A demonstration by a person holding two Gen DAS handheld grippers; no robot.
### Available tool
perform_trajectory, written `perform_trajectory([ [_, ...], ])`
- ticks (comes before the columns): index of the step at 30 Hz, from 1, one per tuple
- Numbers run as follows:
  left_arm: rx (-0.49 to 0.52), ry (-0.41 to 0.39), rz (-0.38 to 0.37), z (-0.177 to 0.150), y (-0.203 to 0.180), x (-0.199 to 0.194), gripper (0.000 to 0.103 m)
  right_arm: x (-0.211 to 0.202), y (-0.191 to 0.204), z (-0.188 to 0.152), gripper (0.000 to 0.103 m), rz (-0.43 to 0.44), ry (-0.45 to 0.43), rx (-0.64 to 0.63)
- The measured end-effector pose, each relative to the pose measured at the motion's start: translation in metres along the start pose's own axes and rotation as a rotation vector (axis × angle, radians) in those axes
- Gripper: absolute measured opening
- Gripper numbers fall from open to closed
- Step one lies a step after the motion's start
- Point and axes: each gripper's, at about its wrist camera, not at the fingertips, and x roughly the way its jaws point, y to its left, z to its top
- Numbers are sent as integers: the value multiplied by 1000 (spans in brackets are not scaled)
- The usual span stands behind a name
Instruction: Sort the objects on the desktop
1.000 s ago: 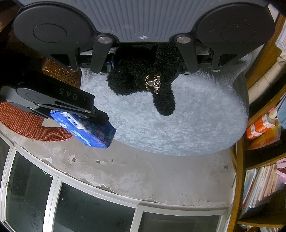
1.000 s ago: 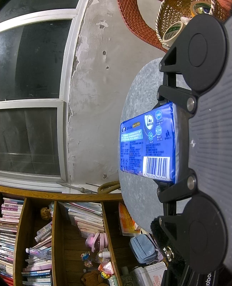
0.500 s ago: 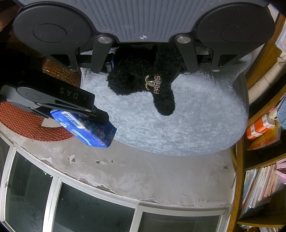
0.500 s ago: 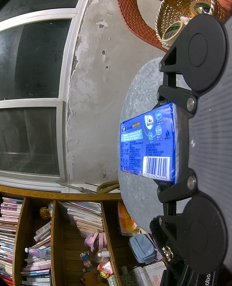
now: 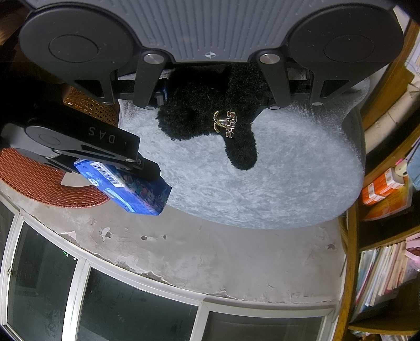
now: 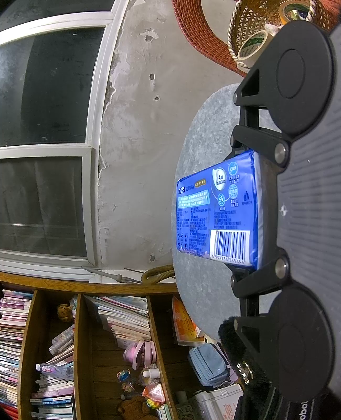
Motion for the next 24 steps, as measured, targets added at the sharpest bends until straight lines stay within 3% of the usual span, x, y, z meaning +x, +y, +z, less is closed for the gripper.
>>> perform_trajectory([
  [24,-6,-2,0,1,1,0,60,0,-1,-1,60,2,2,1],
])
